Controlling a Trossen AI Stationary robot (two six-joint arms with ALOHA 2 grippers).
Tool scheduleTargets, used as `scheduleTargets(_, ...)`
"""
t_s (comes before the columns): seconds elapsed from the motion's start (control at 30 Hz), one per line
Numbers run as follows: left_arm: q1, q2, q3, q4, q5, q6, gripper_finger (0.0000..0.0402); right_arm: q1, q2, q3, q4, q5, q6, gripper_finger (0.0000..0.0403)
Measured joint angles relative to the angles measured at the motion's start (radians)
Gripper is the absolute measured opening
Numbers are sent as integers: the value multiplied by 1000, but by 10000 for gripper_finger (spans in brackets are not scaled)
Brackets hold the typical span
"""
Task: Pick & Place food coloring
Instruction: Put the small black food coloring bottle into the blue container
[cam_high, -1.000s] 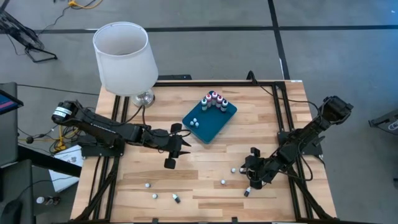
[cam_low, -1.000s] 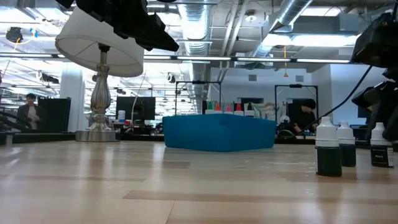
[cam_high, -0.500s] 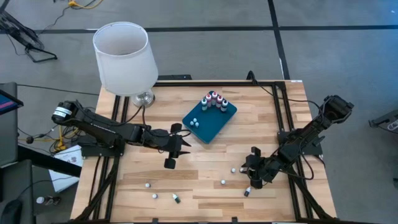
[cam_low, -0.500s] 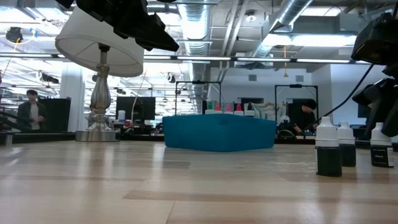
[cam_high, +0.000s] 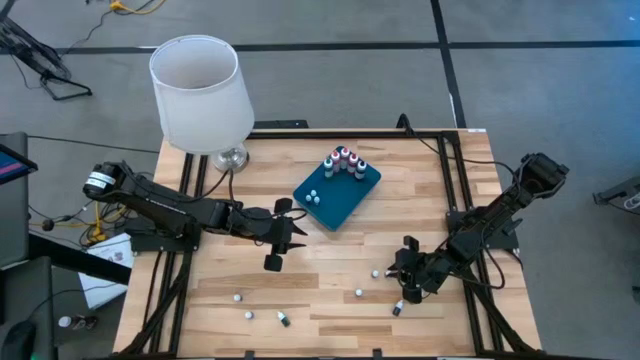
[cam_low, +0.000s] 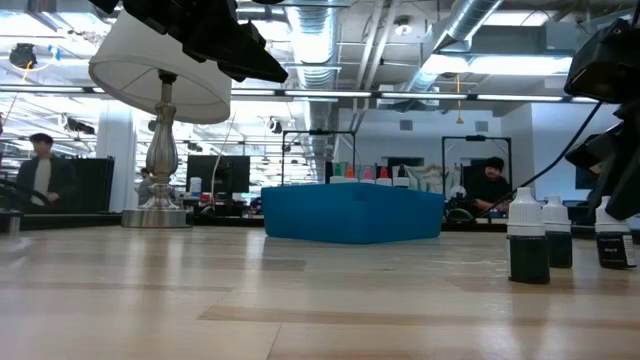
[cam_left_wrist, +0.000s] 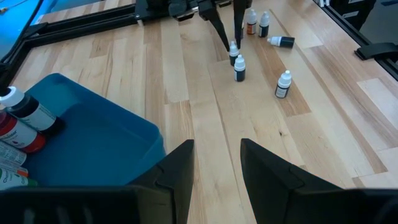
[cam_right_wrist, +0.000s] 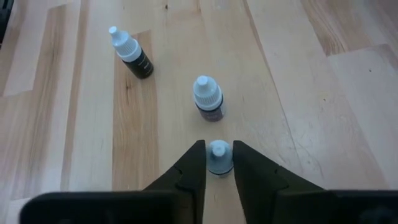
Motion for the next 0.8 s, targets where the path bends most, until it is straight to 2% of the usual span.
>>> scheduleTargets(0.17,0,0,0,0,0,0,123,0,0,0,0,0,-7,49)
scheduleTargets(0.57,0,0,0,0,0,0,123,-3,-9,1,-8,-5,-19,49)
scheduleTargets(0.8,0,0,0,0,0,0,123,-32,-10,121,-223,-4,-43,48)
